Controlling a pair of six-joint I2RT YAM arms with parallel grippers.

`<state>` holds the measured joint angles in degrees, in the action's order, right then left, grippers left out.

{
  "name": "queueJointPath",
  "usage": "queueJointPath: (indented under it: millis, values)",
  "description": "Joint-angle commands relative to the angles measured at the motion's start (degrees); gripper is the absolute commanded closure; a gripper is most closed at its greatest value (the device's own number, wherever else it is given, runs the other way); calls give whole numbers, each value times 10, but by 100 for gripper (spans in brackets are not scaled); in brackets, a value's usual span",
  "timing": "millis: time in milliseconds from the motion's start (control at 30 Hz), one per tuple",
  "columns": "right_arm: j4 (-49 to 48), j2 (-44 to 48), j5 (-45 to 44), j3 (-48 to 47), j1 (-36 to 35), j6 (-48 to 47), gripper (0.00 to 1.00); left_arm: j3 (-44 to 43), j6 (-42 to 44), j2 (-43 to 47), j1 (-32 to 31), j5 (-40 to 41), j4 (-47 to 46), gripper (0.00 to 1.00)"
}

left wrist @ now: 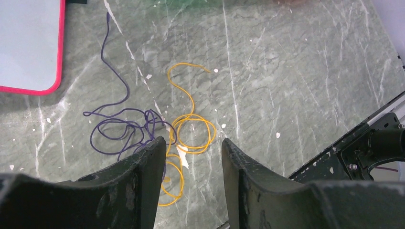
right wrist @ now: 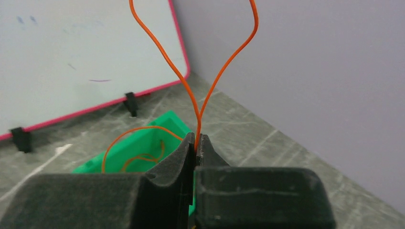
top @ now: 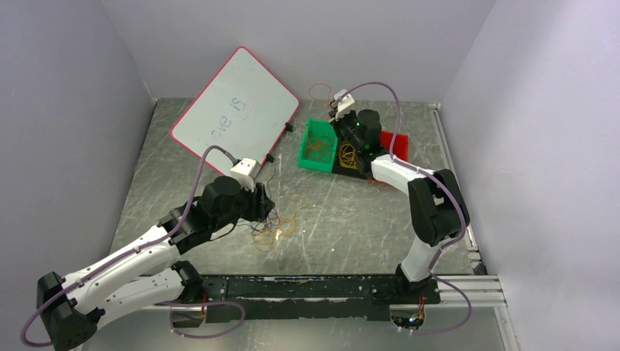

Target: Untangle the cables

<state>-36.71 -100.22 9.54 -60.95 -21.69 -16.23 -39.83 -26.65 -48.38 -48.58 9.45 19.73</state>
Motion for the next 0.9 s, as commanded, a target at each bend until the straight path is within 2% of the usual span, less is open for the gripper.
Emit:
queueJointPath:
  millis: [0,167,433,600,733,867]
  values:
    - [19,8,-56,-20,8,-88,100,5,-2,0,2,7,12,49]
    - [97,5,-109,-54,0,-97,100,4,-1,-1,2,12,10,49]
    - [177,-27,-225,-90,-47,-164,100,5,-3,-5,2,6,11,50]
    - [204,-40,-190,-106,-63,-146,100,8,-7,4,2,9,17,50]
    - [213,-47,-118,-119,-63,-74,100,10,-11,11,2,12,24,50]
    - [181,-50,-71,-106,-63,-17,100,9,-13,15,2,15,29,50]
